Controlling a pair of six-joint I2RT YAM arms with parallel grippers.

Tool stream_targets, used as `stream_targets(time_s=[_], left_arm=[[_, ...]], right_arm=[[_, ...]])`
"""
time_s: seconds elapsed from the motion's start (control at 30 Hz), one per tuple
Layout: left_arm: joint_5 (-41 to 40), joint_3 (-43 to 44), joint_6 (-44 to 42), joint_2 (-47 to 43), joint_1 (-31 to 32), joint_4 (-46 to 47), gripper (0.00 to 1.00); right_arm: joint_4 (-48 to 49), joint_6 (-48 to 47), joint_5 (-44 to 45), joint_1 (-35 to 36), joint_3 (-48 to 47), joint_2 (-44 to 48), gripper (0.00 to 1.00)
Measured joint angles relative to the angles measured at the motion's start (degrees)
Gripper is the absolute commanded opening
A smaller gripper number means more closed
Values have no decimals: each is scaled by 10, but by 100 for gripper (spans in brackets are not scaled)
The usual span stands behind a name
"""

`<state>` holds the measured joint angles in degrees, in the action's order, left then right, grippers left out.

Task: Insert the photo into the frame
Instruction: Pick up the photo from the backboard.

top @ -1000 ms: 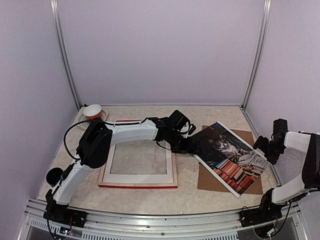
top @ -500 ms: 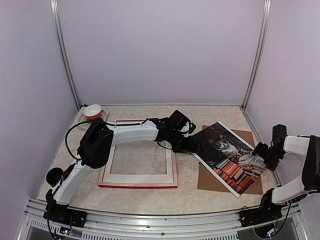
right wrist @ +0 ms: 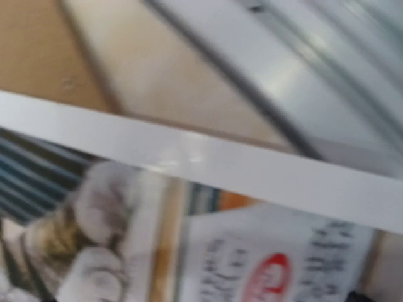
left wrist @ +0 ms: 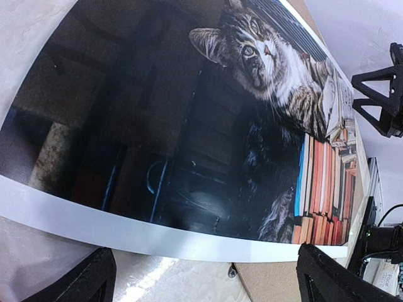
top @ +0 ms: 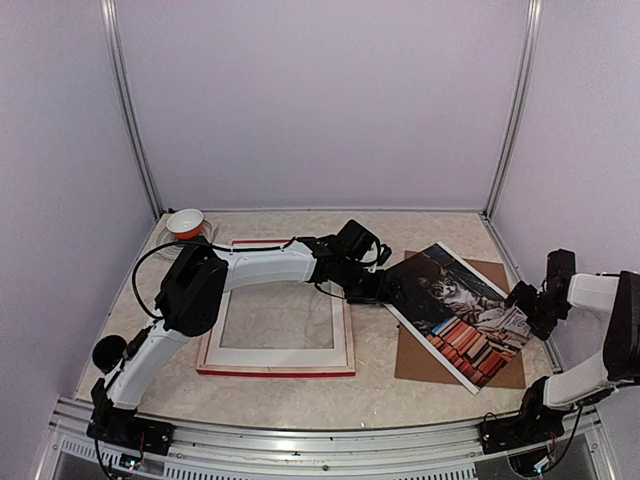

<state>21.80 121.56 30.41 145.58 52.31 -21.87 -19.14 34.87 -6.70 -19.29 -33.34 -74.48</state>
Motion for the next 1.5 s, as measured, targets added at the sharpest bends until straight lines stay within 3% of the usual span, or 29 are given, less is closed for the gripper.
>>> stream_targets(time_s=[0.27, 0.5, 0.87, 1.27, 1.5], left_arm=[[0, 0, 2, 0, -1, 1, 99], [1, 0, 2, 0, -2, 8, 99], [3, -2, 2, 0, -2, 22, 99], [6, -2, 7, 0, -2, 22, 99], [12, -3, 7, 0, -2, 22, 99]], right_arm=[[-43, 4, 82, -4, -2, 54, 99], [-41, 3, 82, -23, 6, 31, 99], [31, 11, -12, -27, 42, 34, 99], [71, 33, -90, -28, 51, 175, 99], [119, 45, -136, -30, 78, 185, 95]])
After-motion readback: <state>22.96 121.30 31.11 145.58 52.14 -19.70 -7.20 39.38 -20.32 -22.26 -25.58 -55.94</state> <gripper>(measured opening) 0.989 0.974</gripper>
